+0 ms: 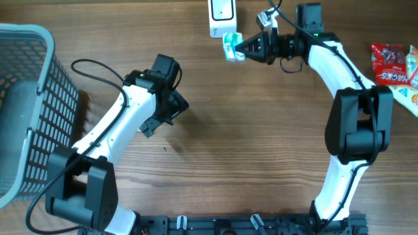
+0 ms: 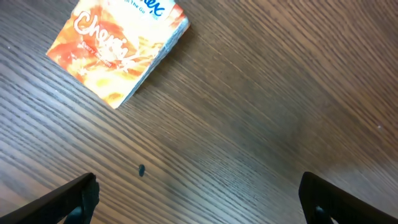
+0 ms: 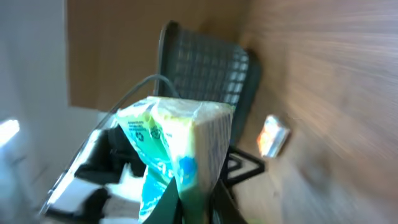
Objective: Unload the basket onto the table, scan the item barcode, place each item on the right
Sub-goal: 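Lift the green box with the right gripper to the white scanner, then carry the green box right and drop it on the snack pile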
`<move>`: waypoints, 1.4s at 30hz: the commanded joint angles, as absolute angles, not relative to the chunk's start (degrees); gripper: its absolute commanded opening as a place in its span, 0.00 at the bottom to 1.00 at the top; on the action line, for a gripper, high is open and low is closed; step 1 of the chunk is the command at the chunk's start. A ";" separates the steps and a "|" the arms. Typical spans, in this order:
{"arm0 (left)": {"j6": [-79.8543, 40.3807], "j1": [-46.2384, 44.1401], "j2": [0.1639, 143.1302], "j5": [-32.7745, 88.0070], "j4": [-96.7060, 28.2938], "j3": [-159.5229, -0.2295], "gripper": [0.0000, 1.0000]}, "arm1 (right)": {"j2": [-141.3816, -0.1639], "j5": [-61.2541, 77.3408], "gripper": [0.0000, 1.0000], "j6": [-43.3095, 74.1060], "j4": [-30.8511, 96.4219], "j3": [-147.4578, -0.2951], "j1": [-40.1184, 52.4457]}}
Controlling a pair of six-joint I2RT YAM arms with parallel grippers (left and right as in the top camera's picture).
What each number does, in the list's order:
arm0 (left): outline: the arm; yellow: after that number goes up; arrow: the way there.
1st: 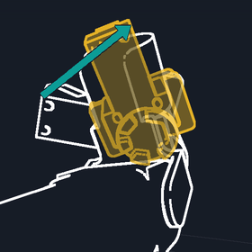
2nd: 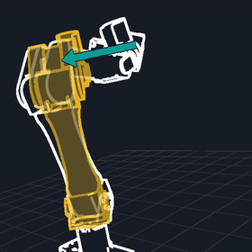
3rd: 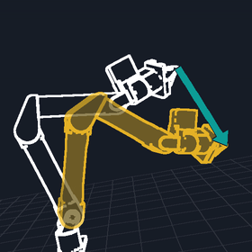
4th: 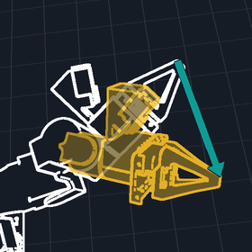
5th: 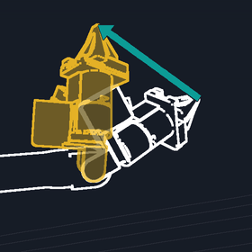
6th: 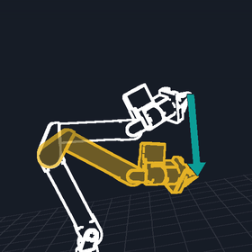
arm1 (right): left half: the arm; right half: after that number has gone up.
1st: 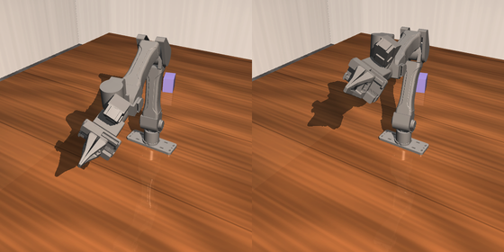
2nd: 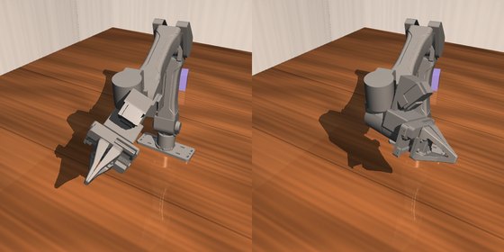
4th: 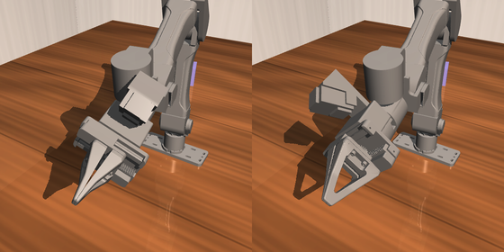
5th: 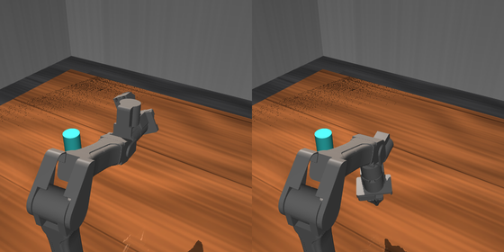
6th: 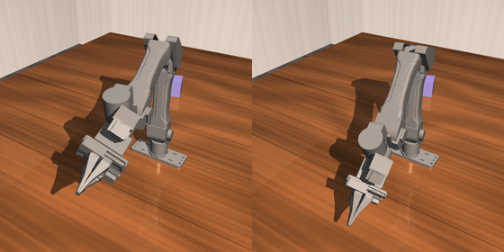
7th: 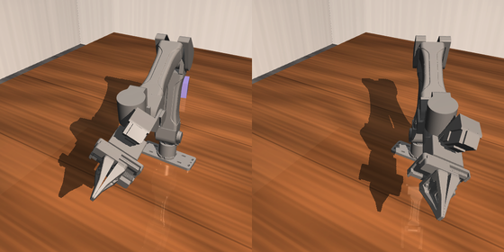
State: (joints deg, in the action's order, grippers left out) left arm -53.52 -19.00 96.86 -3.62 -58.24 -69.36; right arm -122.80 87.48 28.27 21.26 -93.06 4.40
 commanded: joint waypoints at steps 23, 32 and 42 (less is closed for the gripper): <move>-54.28 -18.85 96.79 -4.60 -58.28 -69.28 1.00 | -123.52 53.93 0.05 55.11 -2.59 -93.78 11.49; -54.28 -18.85 96.79 -4.60 -58.30 -69.28 1.00 | -123.52 -19.00 0.05 20.56 21.58 -110.43 24.12; -54.28 -18.85 96.79 -4.60 -58.30 -69.28 1.00 | -136.27 -37.36 0.05 -20.95 -16.38 -110.30 27.16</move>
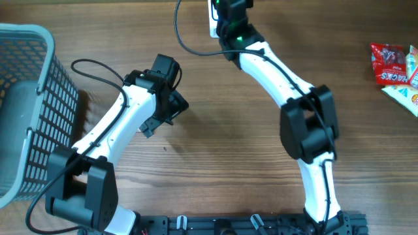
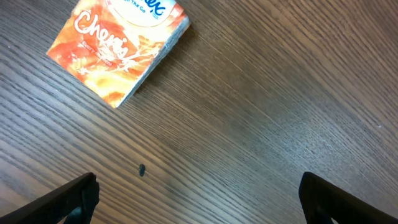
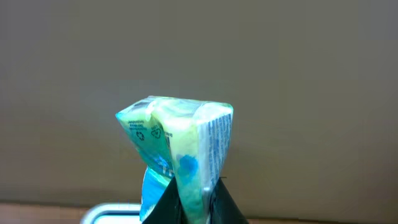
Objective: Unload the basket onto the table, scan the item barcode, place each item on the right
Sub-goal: 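Carry the green box right and drop it on the snack pile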
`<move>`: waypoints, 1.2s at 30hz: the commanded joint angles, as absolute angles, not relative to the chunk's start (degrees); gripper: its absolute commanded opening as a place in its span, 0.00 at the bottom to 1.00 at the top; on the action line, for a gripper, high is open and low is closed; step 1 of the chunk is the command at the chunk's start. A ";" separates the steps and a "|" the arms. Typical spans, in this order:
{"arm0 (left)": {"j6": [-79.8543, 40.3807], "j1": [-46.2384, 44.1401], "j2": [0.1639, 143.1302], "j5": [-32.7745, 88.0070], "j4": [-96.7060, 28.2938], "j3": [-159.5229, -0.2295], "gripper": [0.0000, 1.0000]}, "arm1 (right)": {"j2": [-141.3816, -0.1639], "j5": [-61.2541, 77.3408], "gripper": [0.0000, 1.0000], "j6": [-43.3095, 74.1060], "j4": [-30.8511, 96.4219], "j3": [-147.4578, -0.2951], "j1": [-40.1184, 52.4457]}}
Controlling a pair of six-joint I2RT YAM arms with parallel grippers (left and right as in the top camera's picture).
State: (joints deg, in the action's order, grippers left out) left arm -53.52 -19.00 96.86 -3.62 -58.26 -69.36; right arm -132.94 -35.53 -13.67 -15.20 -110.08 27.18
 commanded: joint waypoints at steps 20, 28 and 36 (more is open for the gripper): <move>-54.28 -18.85 96.79 -4.60 -58.30 -69.28 1.00 | -138.67 -47.40 0.04 -36.49 -12.56 -110.30 23.62; -54.28 -18.83 96.79 -4.60 -58.30 -69.28 1.00 | -138.67 -78.04 0.04 -10.72 20.78 -110.17 0.89; -54.28 -18.85 96.79 -4.60 -58.30 -69.28 1.00 | -138.67 -54.87 0.19 15.31 50.70 -110.17 -14.35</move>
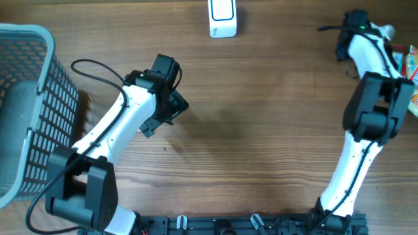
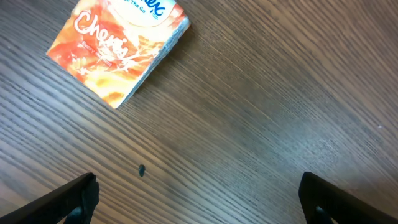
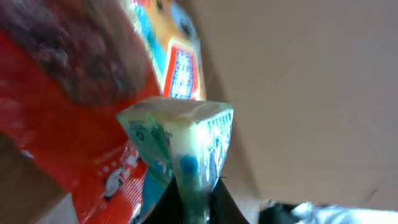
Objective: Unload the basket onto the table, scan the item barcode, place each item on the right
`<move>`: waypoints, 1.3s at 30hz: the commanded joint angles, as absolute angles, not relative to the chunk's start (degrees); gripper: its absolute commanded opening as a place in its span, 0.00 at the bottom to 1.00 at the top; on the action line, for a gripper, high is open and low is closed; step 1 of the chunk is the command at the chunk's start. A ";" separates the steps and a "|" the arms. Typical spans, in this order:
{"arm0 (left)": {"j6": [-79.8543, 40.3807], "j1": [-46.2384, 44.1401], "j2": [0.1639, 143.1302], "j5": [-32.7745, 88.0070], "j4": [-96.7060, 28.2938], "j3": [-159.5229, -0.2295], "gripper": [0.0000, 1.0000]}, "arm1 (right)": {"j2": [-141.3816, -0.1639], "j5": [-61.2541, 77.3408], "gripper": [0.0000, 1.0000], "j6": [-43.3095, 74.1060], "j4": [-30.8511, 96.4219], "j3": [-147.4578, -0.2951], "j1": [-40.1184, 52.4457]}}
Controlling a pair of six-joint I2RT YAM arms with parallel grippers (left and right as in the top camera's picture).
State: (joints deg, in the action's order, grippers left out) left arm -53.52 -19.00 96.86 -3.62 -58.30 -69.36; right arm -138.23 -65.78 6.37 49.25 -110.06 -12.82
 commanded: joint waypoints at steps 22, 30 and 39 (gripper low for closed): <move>-54.26 -18.83 96.79 -4.60 -58.30 -69.28 1.00 | -111.90 -10.24 1.00 30.06 60.10 -110.19 15.18; -54.28 -18.85 96.79 1.02 -58.30 -69.28 1.00 | -106.61 -15.07 1.00 30.09 68.84 -110.17 17.21; -53.34 -19.00 96.79 1.02 -57.30 -69.28 1.00 | -106.63 -13.02 1.00 30.00 68.03 -110.17 17.17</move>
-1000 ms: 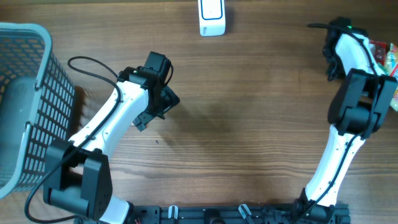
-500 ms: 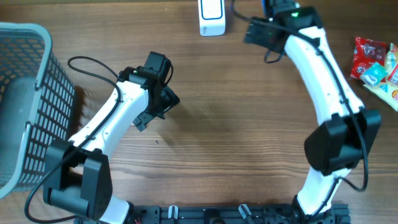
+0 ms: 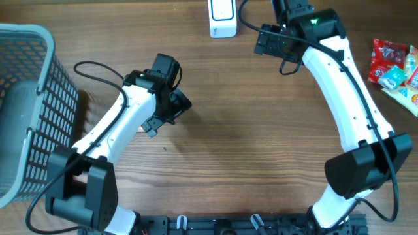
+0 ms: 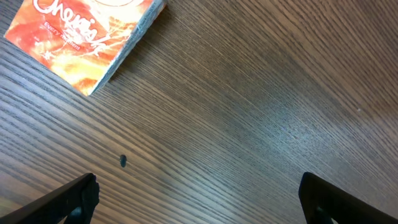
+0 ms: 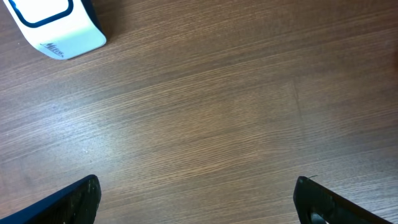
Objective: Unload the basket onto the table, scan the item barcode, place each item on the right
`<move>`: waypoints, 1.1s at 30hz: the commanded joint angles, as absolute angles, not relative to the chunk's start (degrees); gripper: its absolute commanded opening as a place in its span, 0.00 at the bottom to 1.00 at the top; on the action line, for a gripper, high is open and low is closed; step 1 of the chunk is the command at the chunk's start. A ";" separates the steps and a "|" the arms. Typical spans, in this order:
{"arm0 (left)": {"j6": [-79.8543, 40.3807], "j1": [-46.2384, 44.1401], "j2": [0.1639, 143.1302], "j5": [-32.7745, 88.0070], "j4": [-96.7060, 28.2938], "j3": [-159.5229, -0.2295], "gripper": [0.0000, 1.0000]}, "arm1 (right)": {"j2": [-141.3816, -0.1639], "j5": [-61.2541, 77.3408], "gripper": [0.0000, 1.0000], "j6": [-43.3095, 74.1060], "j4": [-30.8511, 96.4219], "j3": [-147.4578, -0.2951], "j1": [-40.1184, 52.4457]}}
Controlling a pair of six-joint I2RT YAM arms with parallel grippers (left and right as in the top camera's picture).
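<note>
The green-and-white tissue pack (image 3: 392, 77) lies on the pile of packets at the far right, free of any gripper. At the back edge stands the white barcode scanner (image 3: 222, 16), which also shows in the right wrist view as the scanner (image 5: 55, 26). My right gripper (image 3: 269, 42) hovers just right of it, open and empty (image 5: 196, 202). An orange tissue pack (image 4: 81, 37) lies on the wood under my left gripper (image 4: 199, 199), which is open and empty too.
A grey mesh basket (image 3: 29, 98) fills the left edge. A red snack packet (image 3: 385, 60) and other packets lie at the right edge. The left arm (image 3: 124, 127) stretches over the middle left.
My right gripper was shut on the green pack over the right-hand pile. It is now open beside the scanner, and the pack lies on the pile. The left wrist shifted slightly.
My right gripper held the green pack just right of the scanner, then up at the scanner itself. Then it held the pack over the packets at the far right. Now the pack rests there and the gripper is open near the scanner. The left gripper stayed open throughout.
</note>
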State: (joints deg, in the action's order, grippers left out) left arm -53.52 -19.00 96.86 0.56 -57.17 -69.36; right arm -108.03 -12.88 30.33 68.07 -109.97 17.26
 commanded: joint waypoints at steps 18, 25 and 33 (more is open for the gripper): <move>-52.69 -10.94 99.48 -13.50 -59.96 -69.21 1.00 | -106.65 -11.92 1.00 30.11 64.69 -110.17 17.17; -48.12 -7.64 104.49 -13.65 -56.12 -69.23 1.00 | -106.65 -11.92 1.00 30.09 64.71 -110.17 17.17; -37.28 -2.22 104.71 -3.88 -50.28 -69.21 1.00 | -106.65 -11.92 1.00 30.11 64.66 -110.17 17.17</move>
